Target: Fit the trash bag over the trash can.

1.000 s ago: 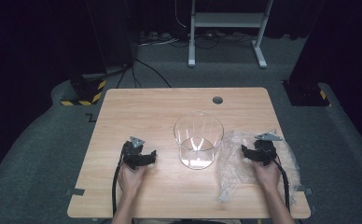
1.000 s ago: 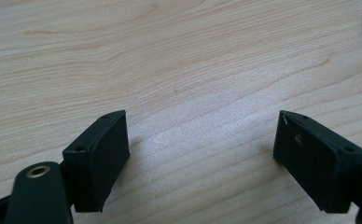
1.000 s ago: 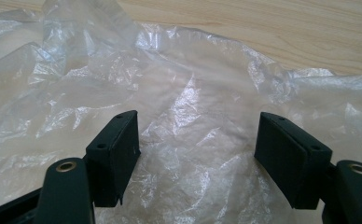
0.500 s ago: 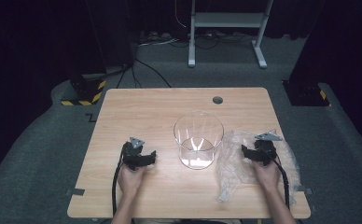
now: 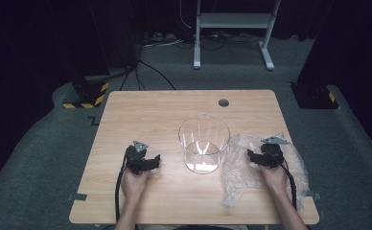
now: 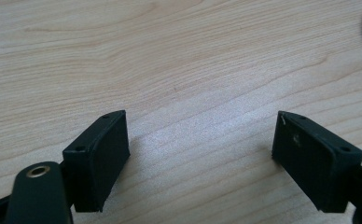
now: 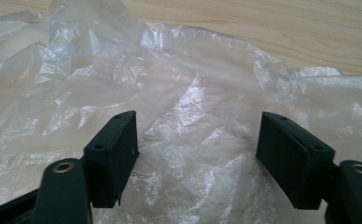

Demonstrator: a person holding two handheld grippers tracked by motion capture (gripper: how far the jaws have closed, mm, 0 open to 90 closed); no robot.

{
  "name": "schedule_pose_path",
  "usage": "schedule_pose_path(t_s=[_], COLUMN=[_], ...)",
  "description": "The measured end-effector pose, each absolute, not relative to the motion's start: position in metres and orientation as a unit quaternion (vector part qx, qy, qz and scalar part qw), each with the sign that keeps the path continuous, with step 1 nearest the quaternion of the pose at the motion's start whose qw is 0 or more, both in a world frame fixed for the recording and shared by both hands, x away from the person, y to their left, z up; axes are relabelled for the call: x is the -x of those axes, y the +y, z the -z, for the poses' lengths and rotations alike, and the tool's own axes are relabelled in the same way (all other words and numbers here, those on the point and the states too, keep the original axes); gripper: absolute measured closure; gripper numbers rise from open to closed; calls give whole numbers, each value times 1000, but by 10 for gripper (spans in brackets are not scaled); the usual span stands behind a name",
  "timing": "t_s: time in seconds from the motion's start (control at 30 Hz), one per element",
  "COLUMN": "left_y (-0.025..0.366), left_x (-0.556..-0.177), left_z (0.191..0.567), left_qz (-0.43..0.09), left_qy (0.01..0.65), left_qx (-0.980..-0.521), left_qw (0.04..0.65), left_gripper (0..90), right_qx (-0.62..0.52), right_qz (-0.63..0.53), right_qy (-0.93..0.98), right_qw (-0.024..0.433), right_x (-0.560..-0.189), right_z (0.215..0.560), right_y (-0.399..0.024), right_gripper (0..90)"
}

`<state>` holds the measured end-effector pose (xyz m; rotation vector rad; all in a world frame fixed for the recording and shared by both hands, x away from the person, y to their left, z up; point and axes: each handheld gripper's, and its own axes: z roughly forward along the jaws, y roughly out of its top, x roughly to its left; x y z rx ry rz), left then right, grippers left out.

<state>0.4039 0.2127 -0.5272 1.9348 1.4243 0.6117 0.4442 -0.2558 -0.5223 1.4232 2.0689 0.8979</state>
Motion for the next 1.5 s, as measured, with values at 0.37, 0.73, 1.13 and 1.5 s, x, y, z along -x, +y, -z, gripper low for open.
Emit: schedule_pose_path(t_s=[0.37, 0.73, 1.13, 1.5], left_y=[213, 213, 213, 213], left_x=[-404, -404, -404, -404], left_z=[527, 527, 527, 527], left_qz=[-233, -233, -234, -233], left_qy=[543, 543, 543, 543], left_qx=[-739, -738, -738, -738], left_qw=[324, 325, 325, 325], left_gripper=[190, 190, 190, 191], right_qx=[-503, -485, -470, -473], right_qz=[-353, -386, -412, -363], right_qy=[758, 761, 763, 784], right_qw=[218, 190, 164, 173], right_x=[-441, -438, -439, -446], right_z=[509, 501, 493, 508], right_y=[-245, -224, -197, -182], right_gripper=[267, 254, 245, 273])
